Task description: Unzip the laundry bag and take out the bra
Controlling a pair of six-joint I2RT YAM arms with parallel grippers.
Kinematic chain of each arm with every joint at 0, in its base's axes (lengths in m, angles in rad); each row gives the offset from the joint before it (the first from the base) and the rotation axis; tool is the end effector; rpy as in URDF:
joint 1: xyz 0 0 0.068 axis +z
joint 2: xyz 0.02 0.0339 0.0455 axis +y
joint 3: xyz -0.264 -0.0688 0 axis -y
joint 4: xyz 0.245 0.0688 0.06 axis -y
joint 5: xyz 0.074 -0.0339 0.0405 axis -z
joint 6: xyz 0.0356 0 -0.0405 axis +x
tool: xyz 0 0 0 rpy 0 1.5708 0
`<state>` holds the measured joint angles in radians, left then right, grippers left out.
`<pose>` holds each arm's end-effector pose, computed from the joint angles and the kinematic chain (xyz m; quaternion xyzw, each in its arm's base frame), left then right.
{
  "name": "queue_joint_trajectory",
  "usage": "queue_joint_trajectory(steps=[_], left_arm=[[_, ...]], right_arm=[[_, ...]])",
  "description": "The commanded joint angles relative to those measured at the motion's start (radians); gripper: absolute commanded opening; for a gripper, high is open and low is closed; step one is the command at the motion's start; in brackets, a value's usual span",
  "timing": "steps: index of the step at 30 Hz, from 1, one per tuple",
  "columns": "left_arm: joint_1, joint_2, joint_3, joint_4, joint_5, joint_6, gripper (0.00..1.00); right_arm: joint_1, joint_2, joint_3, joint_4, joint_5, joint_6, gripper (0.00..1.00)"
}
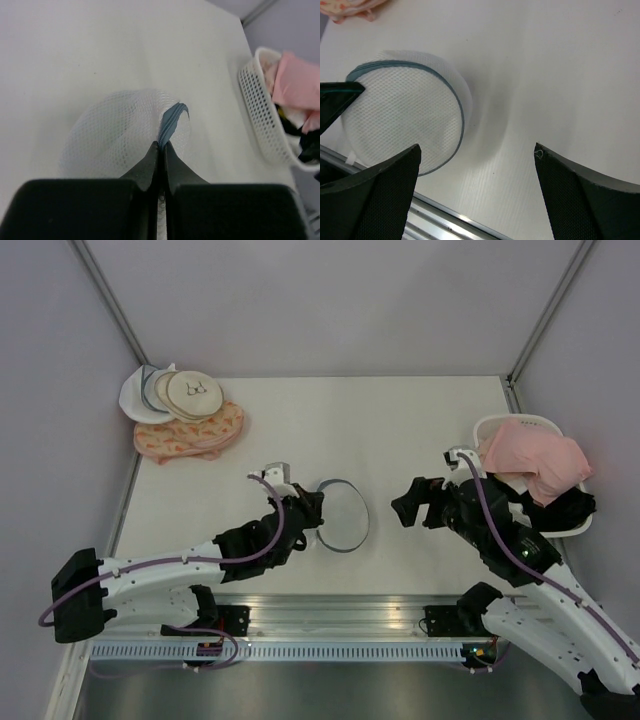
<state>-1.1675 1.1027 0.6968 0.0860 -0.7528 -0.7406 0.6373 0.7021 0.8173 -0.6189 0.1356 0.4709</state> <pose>0.1184 -0.2154 0.2760 -0.0506 0.7824 -0.2718 0.5580 0.1239 0.0858 0.3190 -0.0371 0.8589 0.2174 0.4622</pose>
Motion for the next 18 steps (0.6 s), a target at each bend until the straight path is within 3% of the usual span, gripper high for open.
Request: queue_joint_trajectory(steps=[1, 5, 7, 9, 12, 14, 18], left_arm=[[0.002, -0.072, -0.094, 0.089, -0.250, -0.506, 0.02], [0.002, -0.099, -0.201, 0.038, -0.267, -0.929, 0.02], [0.002, -0.116, -0.283, 0.082, -0.247, -1.029, 0.02], [0.002, -0.127, -0.370, 0.328, -0.232, -1.057, 0.02], [0.002, -0.127, -0.483, 0.500, -0.209, -1.120, 0.02], [0.002, -0.136, -0.494, 0.494, -0.201, -1.128, 0.02], [0.000, -0.135, -0.508, 0.523, -0.178, -1.125, 0.02]], right_arm=[[0.001, -0.075, -0.058, 0.120, -0.112, 0.048, 0.98], [0.001, -0.078, -0.188, 0.229, -0.353, 0.146, 0.98], [0.001, -0.076, -0.245, 0.299, -0.396, 0.184, 0.98], [0.001, -0.096, -0.286, 0.390, -0.471, 0.222, 0.98], [0.001, -0.139, -0.352, 0.462, -0.523, 0.251, 0.98], [0.001, -0.135, -0.369, 0.473, -0.516, 0.285, 0.97], [0.004, -0.081, -0.454, 0.660, -0.561, 0.417, 0.92]])
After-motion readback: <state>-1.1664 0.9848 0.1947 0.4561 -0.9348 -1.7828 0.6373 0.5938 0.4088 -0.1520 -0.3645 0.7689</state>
